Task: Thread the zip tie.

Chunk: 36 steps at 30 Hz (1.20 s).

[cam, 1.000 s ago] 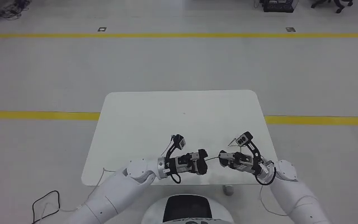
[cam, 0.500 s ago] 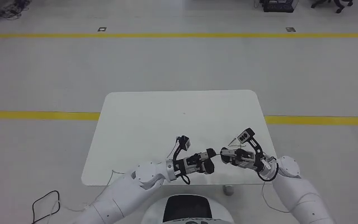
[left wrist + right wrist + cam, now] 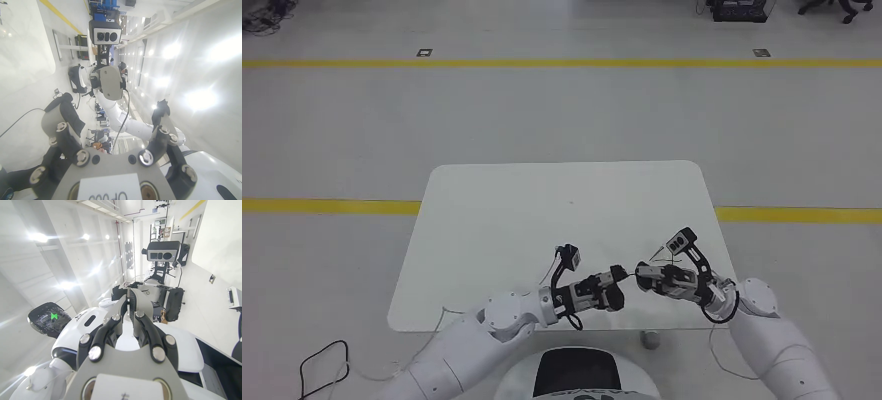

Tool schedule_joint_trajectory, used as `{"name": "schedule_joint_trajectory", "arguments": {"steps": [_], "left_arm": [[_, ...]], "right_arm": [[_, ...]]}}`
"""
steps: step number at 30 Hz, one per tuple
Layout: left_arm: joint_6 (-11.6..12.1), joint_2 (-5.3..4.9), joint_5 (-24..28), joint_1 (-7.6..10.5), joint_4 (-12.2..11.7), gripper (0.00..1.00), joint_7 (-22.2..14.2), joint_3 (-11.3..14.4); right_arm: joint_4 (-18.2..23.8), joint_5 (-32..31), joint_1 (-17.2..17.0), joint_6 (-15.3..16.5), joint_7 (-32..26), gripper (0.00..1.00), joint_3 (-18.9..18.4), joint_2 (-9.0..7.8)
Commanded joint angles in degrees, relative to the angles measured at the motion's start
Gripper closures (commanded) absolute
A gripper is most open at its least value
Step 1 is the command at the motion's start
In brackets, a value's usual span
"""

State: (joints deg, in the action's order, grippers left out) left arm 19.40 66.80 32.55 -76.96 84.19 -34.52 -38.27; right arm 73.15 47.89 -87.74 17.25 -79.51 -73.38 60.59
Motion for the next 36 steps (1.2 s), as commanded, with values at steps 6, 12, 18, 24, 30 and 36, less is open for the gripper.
{"name": "schedule_joint_trajectory", "arguments": {"steps": [6,12,18,24,30,36], "left_arm": [[-0.2,-0.86,-0.1,-1.63,1.2,0.00,-0.1,-2.0],[-0.6,-1.09,-0.3,-2.18,1.9,0.00,-0.3,-2.4],[-1.0,-1.06,-0.3,-2.33,2.3,0.00,-0.4,-2.2],[-1.6,-0.76,-0.3,-1.82,2.1,0.00,-0.5,-1.5],[-1.6,-0.50,-0.2,-1.46,1.6,0.00,-0.3,-1.0],[-1.5,-0.34,-0.1,-1.30,1.5,0.00,-0.2,-0.8]], "right_arm": [[0.5,0.4,0.2,0.1,-0.1,1.00,1.4,0.15],[0.1,0.6,0.9,0.4,-0.1,1.00,2.3,0.21],[-0.4,0.8,1.4,0.6,-0.1,1.00,3.1,0.19],[-0.9,1.2,1.7,0.8,-0.1,1.00,3.7,0.15],[-0.9,1.2,2.0,0.9,-0.1,1.00,4.4,0.00],[-1.3,1.7,2.1,1.3,-0.1,1.00,4.5,-0.23]]}}
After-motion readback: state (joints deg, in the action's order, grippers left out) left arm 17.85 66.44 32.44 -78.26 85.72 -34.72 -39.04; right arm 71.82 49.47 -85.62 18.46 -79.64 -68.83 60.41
